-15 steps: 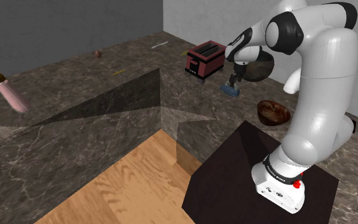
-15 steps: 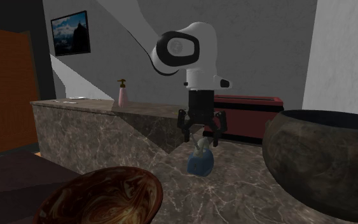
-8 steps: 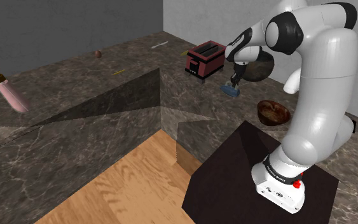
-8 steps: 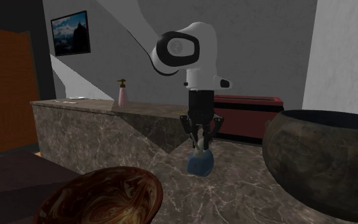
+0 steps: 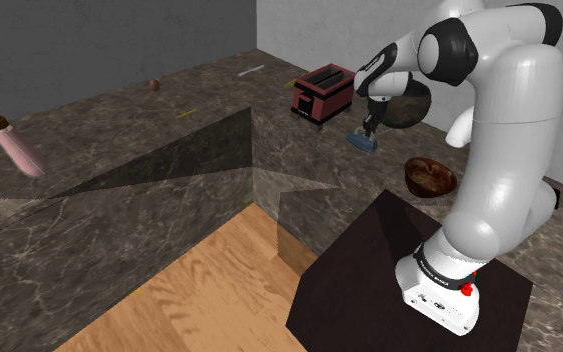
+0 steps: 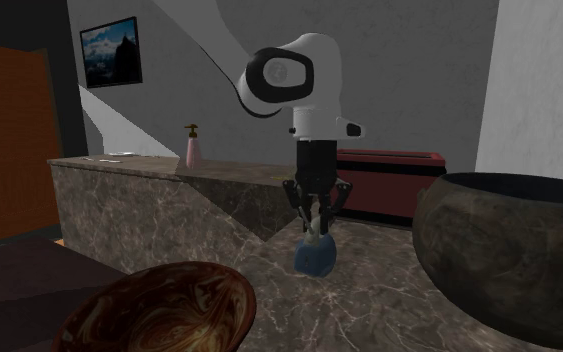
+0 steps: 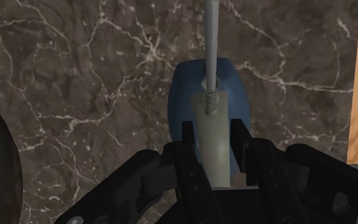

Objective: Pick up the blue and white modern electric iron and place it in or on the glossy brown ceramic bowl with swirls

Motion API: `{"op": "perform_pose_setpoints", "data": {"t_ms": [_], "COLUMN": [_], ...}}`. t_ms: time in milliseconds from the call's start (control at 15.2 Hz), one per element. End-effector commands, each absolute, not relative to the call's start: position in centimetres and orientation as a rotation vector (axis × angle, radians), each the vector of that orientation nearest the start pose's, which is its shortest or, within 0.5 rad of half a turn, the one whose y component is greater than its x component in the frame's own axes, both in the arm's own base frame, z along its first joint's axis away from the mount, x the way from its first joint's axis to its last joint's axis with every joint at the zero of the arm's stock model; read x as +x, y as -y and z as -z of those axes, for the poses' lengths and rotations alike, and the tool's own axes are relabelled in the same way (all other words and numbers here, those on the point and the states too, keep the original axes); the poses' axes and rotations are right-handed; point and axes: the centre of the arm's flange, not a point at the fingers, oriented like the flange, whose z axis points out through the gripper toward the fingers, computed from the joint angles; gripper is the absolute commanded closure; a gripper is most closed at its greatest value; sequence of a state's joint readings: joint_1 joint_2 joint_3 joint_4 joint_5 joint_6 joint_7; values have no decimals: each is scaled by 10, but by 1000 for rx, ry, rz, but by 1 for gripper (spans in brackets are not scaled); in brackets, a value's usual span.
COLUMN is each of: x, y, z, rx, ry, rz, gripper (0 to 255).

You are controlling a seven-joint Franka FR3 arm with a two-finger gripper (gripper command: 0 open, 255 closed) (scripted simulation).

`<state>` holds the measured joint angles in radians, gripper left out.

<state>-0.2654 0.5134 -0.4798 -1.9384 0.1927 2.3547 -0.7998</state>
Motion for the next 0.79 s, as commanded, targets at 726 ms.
{"op": "perform_pose_setpoints", "data": {"t_ms": [726], "x": [464], "y": [408], "z": [-307], "rx": [-3187], "ry": [-56], "rz": [-139], "gripper": [255]}}
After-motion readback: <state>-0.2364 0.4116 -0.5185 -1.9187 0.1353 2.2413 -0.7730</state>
